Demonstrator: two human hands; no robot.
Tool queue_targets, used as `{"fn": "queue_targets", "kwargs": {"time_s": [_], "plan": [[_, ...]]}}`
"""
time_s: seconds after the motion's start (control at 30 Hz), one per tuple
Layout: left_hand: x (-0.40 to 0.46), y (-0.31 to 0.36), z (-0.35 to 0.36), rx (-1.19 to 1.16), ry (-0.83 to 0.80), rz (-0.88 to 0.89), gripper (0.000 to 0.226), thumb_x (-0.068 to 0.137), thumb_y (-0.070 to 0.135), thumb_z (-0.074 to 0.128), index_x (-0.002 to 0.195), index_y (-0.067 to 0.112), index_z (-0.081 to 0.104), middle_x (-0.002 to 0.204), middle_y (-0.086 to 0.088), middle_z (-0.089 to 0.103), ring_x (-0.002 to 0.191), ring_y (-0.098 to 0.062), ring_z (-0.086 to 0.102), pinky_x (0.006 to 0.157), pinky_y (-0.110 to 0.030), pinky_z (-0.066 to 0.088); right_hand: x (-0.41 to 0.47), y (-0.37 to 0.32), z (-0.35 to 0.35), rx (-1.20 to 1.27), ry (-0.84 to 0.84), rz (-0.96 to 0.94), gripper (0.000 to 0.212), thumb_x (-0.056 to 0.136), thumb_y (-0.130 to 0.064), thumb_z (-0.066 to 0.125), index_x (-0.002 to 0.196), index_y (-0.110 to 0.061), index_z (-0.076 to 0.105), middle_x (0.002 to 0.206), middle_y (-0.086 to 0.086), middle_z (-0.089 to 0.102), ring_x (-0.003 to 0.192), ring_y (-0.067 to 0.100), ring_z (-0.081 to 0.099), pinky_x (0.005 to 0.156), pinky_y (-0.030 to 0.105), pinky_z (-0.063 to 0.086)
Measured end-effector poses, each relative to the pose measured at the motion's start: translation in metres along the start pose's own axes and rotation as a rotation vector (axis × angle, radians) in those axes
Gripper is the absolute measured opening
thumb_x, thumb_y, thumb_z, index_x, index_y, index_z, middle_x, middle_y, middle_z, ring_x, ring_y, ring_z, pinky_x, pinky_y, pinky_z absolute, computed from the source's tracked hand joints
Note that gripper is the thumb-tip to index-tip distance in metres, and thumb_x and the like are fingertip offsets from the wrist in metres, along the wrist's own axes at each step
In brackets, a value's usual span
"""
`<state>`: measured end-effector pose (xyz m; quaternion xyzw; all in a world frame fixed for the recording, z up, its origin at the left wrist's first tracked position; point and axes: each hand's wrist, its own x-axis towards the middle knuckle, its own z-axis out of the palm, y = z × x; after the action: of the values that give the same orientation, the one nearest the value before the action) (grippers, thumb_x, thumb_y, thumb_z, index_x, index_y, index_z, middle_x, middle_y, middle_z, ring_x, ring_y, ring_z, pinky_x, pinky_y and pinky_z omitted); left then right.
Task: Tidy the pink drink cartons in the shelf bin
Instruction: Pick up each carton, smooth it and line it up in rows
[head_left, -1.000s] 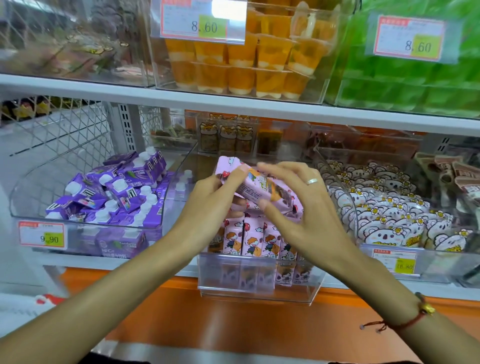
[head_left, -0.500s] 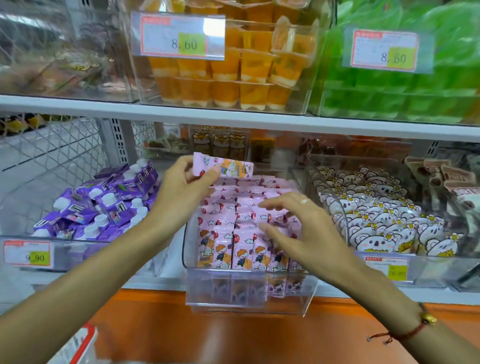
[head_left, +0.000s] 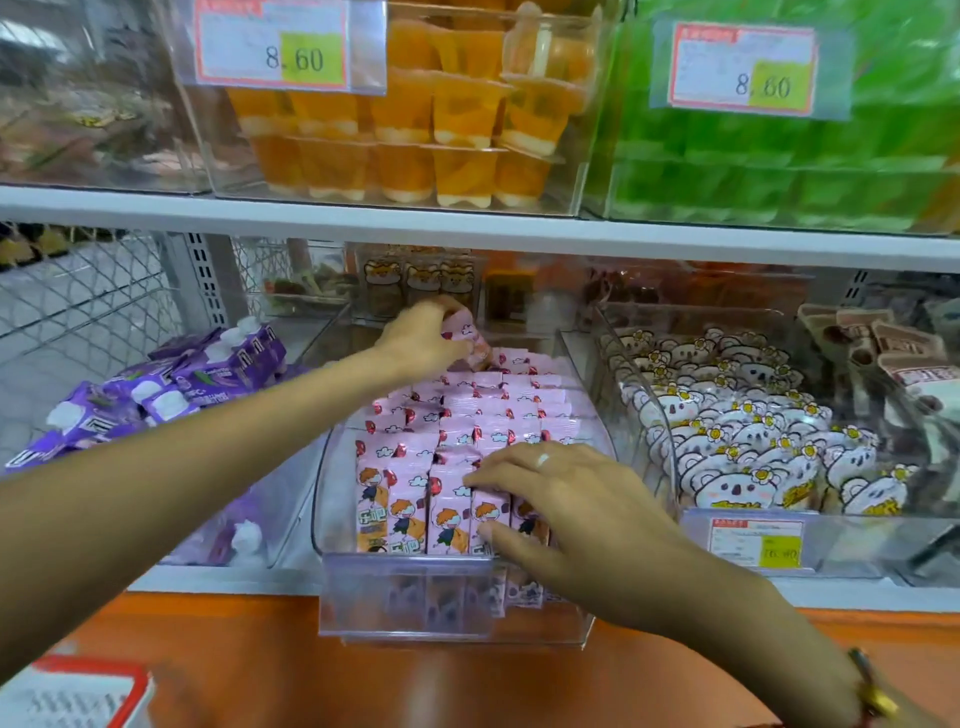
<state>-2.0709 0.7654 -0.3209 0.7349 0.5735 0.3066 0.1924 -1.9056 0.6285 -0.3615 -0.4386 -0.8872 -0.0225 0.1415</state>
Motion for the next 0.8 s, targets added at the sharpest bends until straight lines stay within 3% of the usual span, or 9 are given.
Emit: {"fn": "queue_targets", "kwargs": {"time_s": [0.13, 0.27, 0.37, 0.5, 0.57, 0.7, 0.8], "plan": [[0.01, 0.006, -0.013, 0.201, -0.128, 0.083, 0.037, 0.093, 0.019, 0.059, 0.128, 0.008, 0.053, 0.127, -0.015, 0.058, 0.116, -0.03, 0.054, 0.09, -0.029, 0.041, 0.004, 0.001, 0.002, -0.019, -0.006, 0.006, 0.04, 0.095, -0.052, 0.04, 0.132, -0.039, 0.046, 0.134, -0.02, 0.049, 0.119, 0.005, 0.044, 0.09, 0.019, 0.024], [0.014, 0.014, -0.01, 0.252, -0.105, 0.108, 0.038, 0.093, 0.021, 0.058, 0.128, 0.007, 0.053, 0.127, -0.015, 0.057, 0.117, -0.03, 0.052, 0.094, -0.033, 0.039, 0.004, 0.002, 0.003, -0.033, -0.019, 0.009, 0.038, 0.095, -0.052, 0.04, 0.13, -0.04, 0.046, 0.132, -0.021, 0.049, 0.115, 0.004, 0.045, 0.08, 0.018, 0.021], [0.021, 0.015, -0.005, 0.265, -0.046, 0.146, 0.035, 0.093, 0.019, 0.057, 0.127, 0.009, 0.053, 0.121, -0.013, 0.058, 0.112, -0.03, 0.054, 0.091, -0.035, 0.041, 0.003, 0.002, 0.002, -0.027, -0.019, 0.011, 0.037, 0.095, -0.052, 0.04, 0.13, -0.04, 0.047, 0.131, -0.021, 0.05, 0.115, 0.003, 0.045, 0.082, 0.018, 0.023], [0.031, 0.003, 0.006, 0.341, -0.148, 0.178, 0.024, 0.096, 0.019, 0.054, 0.12, 0.013, 0.055, 0.108, -0.003, 0.059, 0.098, -0.025, 0.059, 0.081, -0.03, 0.047, 0.002, 0.002, 0.002, -0.02, -0.011, 0.017, 0.036, 0.096, -0.05, 0.04, 0.129, -0.039, 0.049, 0.13, -0.021, 0.052, 0.114, 0.004, 0.046, 0.084, 0.018, 0.026], [0.034, -0.007, 0.014, 0.348, -0.216, 0.14, 0.026, 0.097, 0.022, 0.052, 0.122, 0.014, 0.058, 0.118, -0.006, 0.062, 0.101, -0.023, 0.06, 0.086, -0.031, 0.049, 0.002, 0.001, 0.001, -0.019, -0.013, 0.022, 0.036, 0.096, -0.049, 0.041, 0.129, -0.039, 0.05, 0.13, -0.021, 0.053, 0.114, 0.004, 0.047, 0.084, 0.018, 0.027], [0.038, -0.02, 0.024, 0.426, -0.371, 0.109, 0.036, 0.101, 0.02, 0.041, 0.135, 0.015, 0.052, 0.142, -0.008, 0.048, 0.125, -0.026, 0.048, 0.104, -0.035, 0.04, 0.003, 0.001, 0.001, -0.028, -0.005, 0.019, 0.035, 0.096, -0.048, 0.041, 0.129, -0.039, 0.05, 0.129, -0.021, 0.053, 0.112, 0.003, 0.047, 0.081, 0.016, 0.023], [0.039, -0.022, 0.022, 0.461, -0.332, 0.161, 0.039, 0.101, 0.031, 0.042, 0.137, 0.017, 0.049, 0.141, -0.006, 0.049, 0.125, -0.025, 0.047, 0.099, -0.035, 0.04, 0.002, 0.002, 0.002, -0.035, -0.002, 0.014, 0.035, 0.096, -0.048, 0.04, 0.13, -0.041, 0.049, 0.13, -0.022, 0.051, 0.113, 0.001, 0.045, 0.08, 0.015, 0.021]]}}
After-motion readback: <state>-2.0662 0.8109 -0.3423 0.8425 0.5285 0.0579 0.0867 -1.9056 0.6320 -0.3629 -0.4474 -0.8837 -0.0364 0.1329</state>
